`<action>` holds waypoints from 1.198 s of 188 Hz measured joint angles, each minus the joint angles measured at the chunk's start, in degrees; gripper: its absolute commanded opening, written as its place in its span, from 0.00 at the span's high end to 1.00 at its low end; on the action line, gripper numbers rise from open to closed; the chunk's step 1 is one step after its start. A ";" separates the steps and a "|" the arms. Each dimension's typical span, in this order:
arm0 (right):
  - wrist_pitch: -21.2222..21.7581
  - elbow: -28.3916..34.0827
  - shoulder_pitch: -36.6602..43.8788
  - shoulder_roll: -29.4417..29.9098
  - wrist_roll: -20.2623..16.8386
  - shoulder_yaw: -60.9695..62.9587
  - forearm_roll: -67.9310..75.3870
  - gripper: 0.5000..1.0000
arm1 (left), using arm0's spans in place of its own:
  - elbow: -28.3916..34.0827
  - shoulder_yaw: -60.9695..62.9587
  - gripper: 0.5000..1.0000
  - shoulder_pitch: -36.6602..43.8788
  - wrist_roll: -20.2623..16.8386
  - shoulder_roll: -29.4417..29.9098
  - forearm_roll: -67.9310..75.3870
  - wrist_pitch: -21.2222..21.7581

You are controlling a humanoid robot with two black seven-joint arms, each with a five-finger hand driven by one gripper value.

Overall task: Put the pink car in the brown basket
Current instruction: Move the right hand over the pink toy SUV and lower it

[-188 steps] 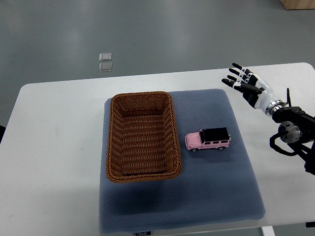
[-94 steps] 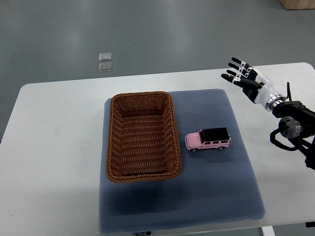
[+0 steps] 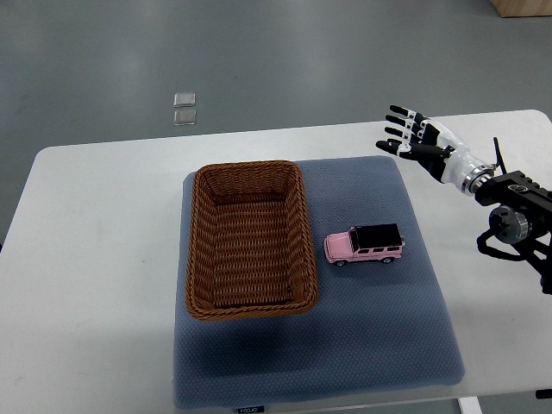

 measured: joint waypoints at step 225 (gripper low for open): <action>10.21 23.50 12.29 -13.53 4.09 -15.86 -61.32 0.16 | 0.26 -0.09 0.00 0.09 0.00 0.00 -0.01 0.18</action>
